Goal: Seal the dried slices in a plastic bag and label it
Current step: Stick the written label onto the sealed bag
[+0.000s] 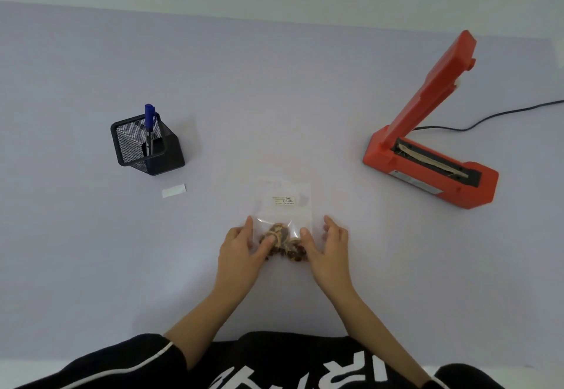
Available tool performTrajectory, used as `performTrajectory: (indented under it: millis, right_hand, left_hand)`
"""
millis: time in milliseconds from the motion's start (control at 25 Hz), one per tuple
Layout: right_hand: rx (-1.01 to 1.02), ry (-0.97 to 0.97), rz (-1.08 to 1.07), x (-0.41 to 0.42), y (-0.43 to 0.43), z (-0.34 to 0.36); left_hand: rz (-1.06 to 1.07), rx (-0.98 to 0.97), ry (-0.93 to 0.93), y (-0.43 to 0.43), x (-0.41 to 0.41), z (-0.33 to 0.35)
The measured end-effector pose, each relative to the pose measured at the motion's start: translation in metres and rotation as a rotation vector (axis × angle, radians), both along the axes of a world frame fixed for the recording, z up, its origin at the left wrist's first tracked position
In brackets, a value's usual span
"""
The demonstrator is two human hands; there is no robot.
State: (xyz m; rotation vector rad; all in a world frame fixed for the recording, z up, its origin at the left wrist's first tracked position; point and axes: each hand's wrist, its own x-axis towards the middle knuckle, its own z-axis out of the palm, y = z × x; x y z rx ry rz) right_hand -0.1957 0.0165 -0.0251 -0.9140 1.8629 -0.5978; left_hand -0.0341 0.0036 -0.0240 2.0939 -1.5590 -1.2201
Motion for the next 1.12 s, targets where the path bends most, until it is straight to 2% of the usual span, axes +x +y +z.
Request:
performTrajectory:
  millis: [200, 480, 800, 1000, 1120]
  right_hand:
    - [-0.003, -0.092, -0.038, 0.010, -0.013, -0.004]
    - [-0.180, -0.183, -0.037, 0.005, -0.126, 0.009]
    - [-0.281, -0.049, 0.054, -0.005, -0.289, 0.005]
    - [-0.273, 0.085, 0.101, -0.006, -0.336, -0.016]
    - [-0.285, 0.095, 0.107, -0.008, -0.347, -0.021]
  left_hand:
    - [0.117, 0.026, 0.087, -0.011, -0.013, -0.001]
    - [0.151, -0.152, 0.174, -0.129, -0.016, 0.017]
    - [0.122, -0.198, 0.155, -0.294, -0.028, 0.011]
    - [0.107, -0.189, 0.111, -0.343, -0.028, -0.005]
    - [0.100, -0.213, 0.104, -0.355, -0.028, -0.013]
